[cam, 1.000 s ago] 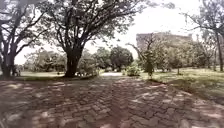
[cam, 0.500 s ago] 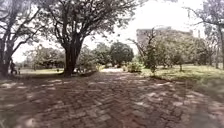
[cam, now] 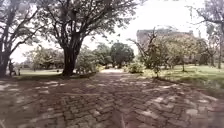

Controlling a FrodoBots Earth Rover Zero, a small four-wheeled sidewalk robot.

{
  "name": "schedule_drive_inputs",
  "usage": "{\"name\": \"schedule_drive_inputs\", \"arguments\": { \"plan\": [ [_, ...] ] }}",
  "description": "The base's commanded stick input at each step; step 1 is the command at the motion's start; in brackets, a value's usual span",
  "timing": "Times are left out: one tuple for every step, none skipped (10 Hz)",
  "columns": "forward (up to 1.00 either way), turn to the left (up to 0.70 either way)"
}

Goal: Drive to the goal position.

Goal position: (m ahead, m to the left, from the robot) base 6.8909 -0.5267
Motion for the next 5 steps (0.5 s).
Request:
{"name": "schedule_drive_inputs", "arguments": {
  "plan": [
    [0.7,0.0],
    [0.7,0.0],
    [0.7,0.0],
    [0.7,0.0],
    [0.7,0.0]
  ]
}}
